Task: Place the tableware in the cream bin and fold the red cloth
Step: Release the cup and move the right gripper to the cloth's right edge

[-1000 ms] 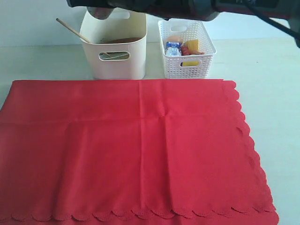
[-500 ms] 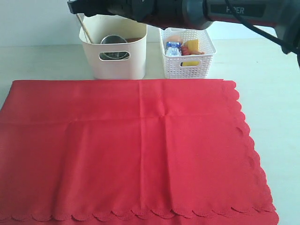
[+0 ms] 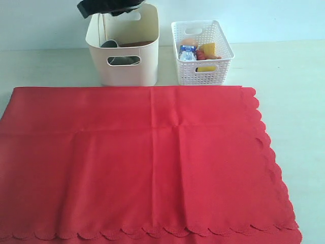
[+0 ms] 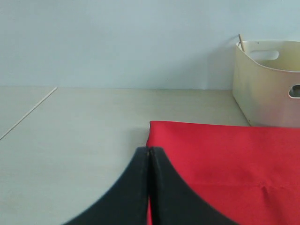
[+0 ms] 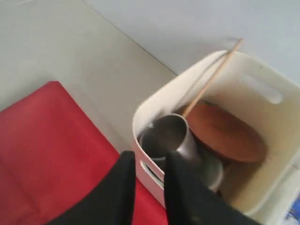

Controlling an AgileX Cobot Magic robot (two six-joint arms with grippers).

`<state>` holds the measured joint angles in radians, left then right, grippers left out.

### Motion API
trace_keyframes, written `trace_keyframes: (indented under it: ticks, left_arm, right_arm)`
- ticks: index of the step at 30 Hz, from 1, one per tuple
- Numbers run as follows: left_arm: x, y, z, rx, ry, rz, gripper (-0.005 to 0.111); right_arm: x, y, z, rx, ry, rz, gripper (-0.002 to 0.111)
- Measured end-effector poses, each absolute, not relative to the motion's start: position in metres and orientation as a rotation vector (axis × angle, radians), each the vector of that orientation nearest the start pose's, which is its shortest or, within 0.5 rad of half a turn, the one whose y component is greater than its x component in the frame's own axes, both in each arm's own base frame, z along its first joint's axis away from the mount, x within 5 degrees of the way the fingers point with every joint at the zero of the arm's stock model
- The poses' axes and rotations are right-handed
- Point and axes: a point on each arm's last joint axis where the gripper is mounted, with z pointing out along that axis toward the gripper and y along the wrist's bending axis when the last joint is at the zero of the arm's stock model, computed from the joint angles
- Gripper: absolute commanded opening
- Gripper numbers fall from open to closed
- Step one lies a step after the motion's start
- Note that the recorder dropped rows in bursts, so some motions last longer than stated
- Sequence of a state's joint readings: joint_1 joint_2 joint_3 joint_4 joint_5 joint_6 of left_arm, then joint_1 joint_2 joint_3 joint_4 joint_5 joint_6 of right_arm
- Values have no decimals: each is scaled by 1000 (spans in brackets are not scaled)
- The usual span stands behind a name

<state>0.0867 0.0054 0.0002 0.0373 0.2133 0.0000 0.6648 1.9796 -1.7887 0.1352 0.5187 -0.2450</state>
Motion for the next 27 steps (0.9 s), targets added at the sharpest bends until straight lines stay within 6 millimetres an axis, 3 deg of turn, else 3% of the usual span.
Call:
trace_keyframes:
  ticks: [1,4,7,13,20,27]
  left_arm:
    - [56,6,193,-49,1703,98,0]
    - [56,6,193,-49,1703,98,0]
    - [56,6,193,-49,1703,98,0]
    - [56,6,196,-47,1676,99,0]
    - [57,5,210,-267,1502,-141,0]
    - [56,5,217,-354,1403,-265,0]
  right_arm:
    - [366,291,316,-880,2044,337,0]
    - [349,261,334,-856,2067,146,0]
    - [327,234,338,-873,2063,33,0]
    - [298,182,341,-795,2110,-46,0]
    - [295,120,329,-631,2224,-144,0]
    - [304,66,295,-448,2373,-219,0]
